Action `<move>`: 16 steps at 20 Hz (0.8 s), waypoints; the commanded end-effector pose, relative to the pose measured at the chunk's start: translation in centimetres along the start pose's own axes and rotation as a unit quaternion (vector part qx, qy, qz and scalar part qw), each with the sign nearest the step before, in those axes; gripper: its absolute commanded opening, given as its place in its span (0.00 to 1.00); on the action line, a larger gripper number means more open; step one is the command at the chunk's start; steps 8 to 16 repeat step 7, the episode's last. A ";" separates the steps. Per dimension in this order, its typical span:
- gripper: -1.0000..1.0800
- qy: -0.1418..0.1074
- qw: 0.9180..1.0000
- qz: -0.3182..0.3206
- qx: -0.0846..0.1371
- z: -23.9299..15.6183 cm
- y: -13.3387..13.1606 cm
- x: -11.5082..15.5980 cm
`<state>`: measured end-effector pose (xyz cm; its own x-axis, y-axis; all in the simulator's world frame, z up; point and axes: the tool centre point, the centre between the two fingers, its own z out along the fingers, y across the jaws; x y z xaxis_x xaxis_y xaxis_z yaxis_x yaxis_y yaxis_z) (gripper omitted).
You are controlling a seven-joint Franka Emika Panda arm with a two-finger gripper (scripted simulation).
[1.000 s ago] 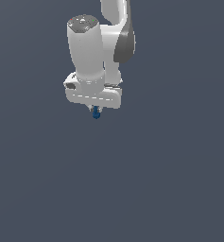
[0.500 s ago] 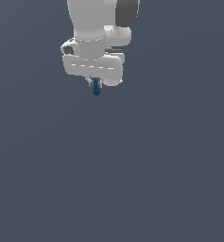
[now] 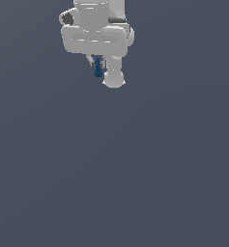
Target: Pick up the object and move it to a goal position.
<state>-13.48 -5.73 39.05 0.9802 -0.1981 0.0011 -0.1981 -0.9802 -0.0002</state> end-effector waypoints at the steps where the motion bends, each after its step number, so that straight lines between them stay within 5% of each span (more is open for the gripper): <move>1: 0.00 -0.001 1.000 0.000 0.000 -1.0 0.1 -0.6; 16: 0.00 -0.001 1.000 0.000 0.000 -1.9 0.1 -1.0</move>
